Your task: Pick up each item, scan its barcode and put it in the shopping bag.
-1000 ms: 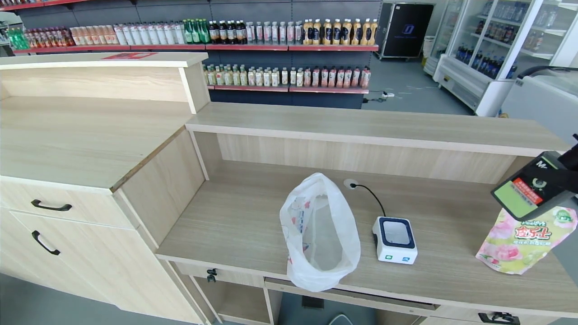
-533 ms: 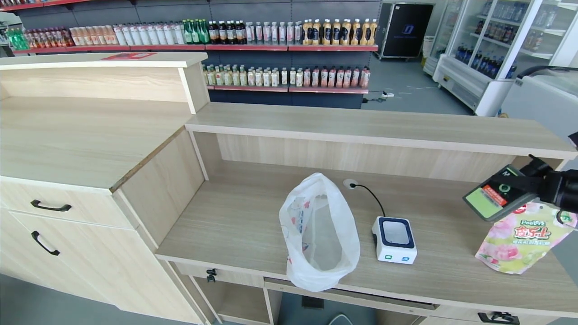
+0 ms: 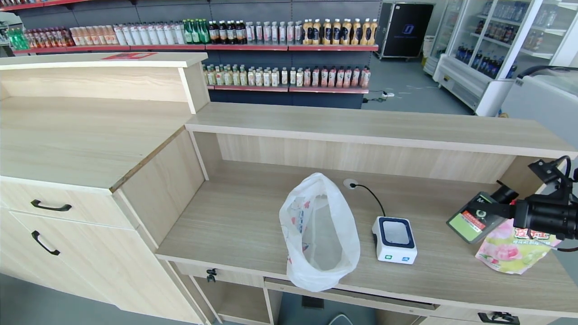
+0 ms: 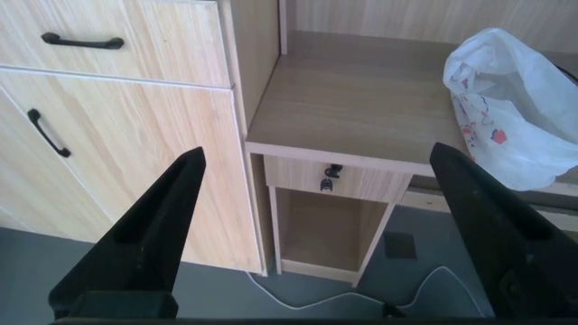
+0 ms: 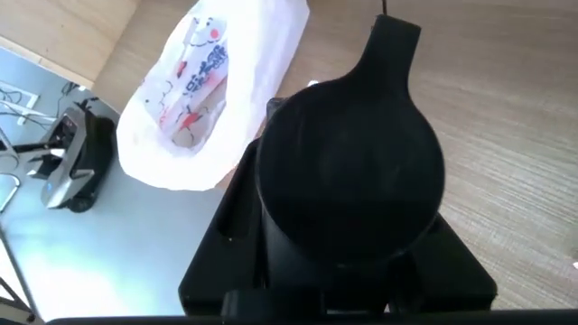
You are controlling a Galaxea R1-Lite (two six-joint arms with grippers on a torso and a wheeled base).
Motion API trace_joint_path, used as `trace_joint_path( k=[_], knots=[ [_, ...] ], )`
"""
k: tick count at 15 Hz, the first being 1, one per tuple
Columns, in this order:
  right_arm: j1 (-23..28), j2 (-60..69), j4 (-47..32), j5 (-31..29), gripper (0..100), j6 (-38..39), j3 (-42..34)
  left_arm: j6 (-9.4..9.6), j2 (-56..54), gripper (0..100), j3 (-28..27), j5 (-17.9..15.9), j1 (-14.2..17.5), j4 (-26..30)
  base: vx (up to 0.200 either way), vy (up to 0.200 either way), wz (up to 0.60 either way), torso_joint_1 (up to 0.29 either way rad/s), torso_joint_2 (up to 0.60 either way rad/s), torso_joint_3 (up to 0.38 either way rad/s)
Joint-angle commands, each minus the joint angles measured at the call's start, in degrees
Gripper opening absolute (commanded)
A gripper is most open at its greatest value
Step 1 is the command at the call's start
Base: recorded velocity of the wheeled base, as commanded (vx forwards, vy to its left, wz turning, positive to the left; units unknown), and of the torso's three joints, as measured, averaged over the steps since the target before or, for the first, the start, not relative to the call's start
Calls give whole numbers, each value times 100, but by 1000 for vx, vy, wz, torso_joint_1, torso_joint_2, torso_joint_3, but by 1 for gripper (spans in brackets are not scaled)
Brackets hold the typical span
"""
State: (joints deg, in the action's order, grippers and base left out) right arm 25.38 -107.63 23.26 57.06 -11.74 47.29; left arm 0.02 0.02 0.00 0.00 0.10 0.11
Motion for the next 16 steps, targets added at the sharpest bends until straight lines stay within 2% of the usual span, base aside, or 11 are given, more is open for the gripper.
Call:
trace_joint_path(
  k=[1, 16],
  knots=[
    [-112, -338, -6, -73, 0, -180, 26, -2, -2, 100, 0, 0, -1, -2, 0, 0, 0, 0, 0, 0],
    [-640, -803, 38, -152, 0, -303, 413, -2, -2, 100, 0, 0, -1, -2, 0, 0, 0, 0, 0, 0]
  ],
)
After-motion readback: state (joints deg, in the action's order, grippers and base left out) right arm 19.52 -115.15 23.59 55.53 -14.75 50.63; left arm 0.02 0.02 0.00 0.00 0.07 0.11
